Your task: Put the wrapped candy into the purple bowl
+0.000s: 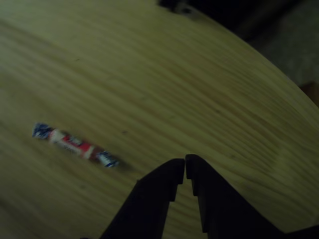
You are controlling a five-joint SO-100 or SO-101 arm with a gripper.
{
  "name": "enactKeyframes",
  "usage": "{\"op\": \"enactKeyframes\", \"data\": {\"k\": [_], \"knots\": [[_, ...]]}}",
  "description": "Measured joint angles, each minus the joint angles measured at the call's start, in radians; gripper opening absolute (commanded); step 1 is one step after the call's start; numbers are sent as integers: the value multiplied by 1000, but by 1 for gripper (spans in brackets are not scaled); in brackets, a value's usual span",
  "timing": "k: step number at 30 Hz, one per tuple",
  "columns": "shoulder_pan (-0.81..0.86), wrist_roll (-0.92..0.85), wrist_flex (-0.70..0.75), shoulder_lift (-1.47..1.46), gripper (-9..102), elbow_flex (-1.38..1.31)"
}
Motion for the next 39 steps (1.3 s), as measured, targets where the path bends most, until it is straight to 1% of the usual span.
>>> {"op": "enactKeyframes", "data": {"k": [5,9,16,23,26,30,37,39], "knots": [[-77,-117,103,-187,-2,-138],[-98,-183,132,-301,-2,-204],[-141,-296,130,-407,-2,-206],[-175,-382,83,-443,-2,-207],[-201,-399,114,-489,-2,-218],[-236,-414,187,-581,4,-296],[-270,-437,189,-606,21,-319],[-275,-446,189,-620,22,-327]]}}
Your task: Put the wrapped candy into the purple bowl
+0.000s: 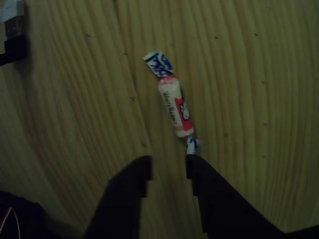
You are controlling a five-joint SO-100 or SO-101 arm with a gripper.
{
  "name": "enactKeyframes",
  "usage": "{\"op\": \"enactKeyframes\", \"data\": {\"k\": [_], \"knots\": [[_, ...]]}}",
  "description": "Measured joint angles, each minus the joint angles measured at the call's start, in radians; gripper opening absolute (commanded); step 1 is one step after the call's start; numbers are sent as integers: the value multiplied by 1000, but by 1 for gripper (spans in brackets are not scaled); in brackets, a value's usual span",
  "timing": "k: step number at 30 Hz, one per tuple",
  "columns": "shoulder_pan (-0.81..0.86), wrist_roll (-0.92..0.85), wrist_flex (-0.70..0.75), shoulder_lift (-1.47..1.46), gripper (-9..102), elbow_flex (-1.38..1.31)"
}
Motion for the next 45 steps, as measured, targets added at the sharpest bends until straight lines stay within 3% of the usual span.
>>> {"op": "enactKeyframes", "data": {"k": [18,45], "knots": [[84,-83,-132,-225,26,-81],[20,-25,-293,-230,27,49]]}}
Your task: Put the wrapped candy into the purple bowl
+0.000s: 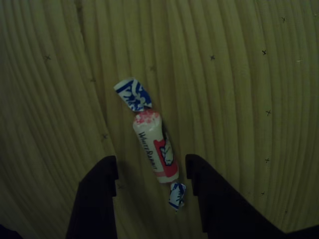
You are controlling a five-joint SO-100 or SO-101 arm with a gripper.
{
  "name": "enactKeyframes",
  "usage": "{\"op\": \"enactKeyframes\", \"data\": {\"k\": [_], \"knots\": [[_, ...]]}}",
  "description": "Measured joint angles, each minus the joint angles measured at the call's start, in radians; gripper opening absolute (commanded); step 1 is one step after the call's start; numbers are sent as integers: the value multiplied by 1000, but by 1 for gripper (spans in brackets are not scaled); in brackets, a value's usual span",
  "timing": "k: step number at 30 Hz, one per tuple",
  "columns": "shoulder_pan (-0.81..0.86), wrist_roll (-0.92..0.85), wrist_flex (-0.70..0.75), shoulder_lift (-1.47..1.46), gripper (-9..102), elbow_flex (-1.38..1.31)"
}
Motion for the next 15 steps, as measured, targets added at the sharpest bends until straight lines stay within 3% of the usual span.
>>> {"op": "enactKeyframes", "data": {"k": [7,11,15], "knots": [[0,-6,-28,0,27,11],[20,-15,-44,0,18,44],[18,-15,-67,0,17,77]]}}
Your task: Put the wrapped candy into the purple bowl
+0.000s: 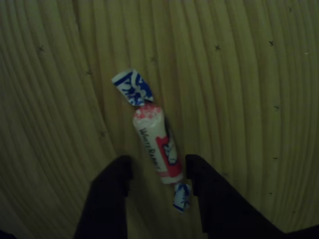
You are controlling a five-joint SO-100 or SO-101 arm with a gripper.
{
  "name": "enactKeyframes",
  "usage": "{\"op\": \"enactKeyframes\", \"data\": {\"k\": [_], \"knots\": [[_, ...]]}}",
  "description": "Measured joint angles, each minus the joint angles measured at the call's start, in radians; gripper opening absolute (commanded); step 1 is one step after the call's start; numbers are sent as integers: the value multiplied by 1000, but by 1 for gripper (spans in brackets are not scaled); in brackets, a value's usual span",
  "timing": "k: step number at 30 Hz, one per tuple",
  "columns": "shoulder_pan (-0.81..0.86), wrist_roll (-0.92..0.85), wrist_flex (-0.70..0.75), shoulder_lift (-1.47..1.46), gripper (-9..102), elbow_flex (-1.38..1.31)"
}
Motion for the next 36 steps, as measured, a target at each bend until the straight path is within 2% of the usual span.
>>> {"op": "enactKeyframes", "data": {"k": [6,11,22,30,36], "knots": [[-5,8,-32,11,15,23],[-3,23,-61,11,1,28],[-2,78,-71,25,-2,46],[35,288,57,133,-2,-18],[-26,522,212,242,-1,-224]]}}
